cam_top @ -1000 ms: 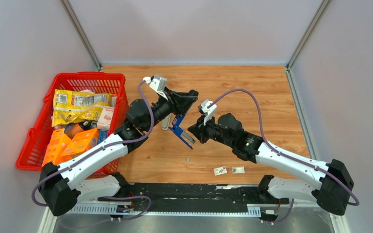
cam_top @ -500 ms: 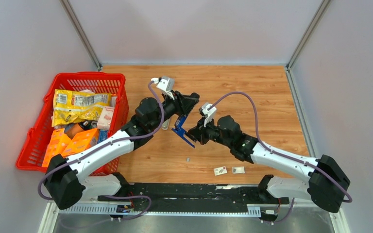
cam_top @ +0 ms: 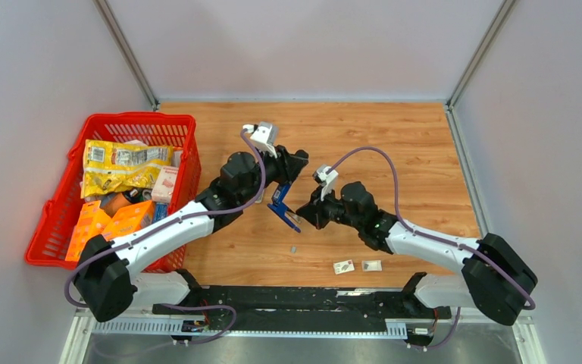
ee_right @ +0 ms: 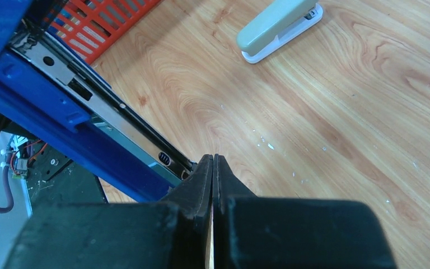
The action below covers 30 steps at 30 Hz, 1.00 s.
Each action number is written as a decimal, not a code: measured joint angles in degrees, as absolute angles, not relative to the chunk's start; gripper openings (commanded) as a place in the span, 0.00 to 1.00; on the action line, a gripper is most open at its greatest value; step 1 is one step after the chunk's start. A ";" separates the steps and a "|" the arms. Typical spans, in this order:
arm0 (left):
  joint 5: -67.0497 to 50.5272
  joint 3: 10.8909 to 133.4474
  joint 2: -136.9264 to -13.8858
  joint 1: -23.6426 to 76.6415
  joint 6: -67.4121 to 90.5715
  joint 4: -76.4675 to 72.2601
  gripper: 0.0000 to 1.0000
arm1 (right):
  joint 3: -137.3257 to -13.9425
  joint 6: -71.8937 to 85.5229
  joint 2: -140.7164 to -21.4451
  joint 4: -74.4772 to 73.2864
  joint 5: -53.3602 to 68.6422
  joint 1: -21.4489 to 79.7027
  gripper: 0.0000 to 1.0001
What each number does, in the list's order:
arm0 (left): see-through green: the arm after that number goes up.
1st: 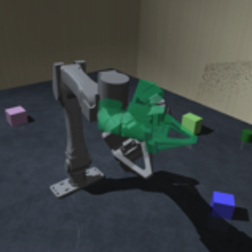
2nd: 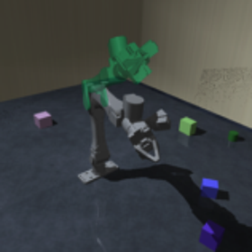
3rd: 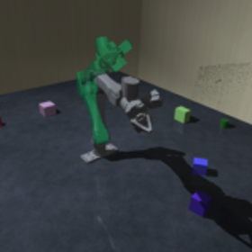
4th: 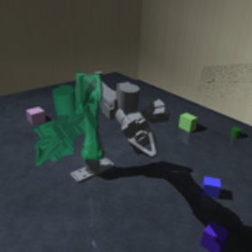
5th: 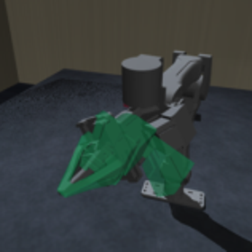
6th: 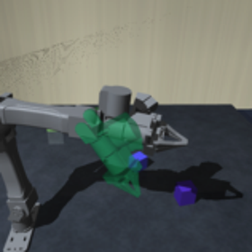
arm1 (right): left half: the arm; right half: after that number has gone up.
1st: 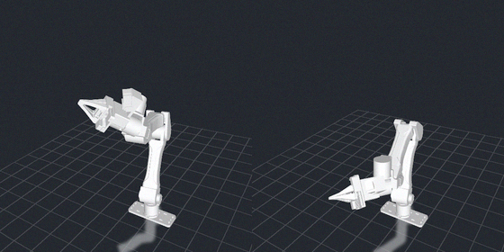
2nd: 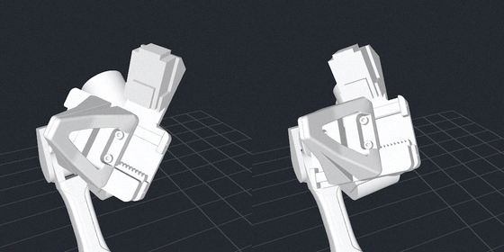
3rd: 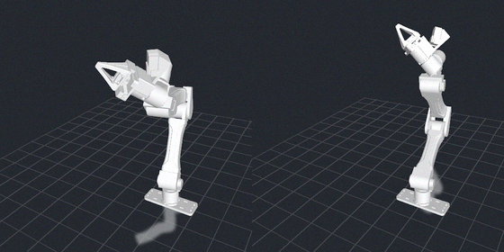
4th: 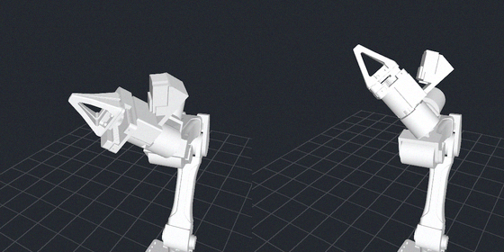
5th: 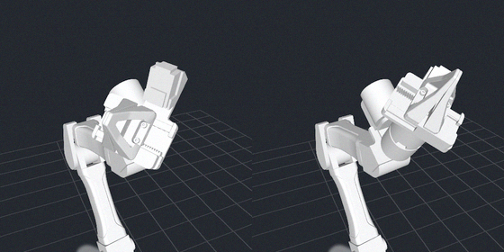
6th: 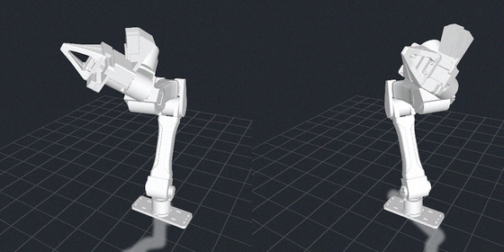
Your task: Unload the staples from the stapler
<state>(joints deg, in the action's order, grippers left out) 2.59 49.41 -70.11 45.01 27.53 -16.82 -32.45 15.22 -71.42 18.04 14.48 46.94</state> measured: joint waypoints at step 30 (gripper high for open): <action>11.22 49.30 -76.01 43.83 26.87 -10.87 0.00 | -32.53 22.52 -79.31 30.37 30.68 47.55 0.00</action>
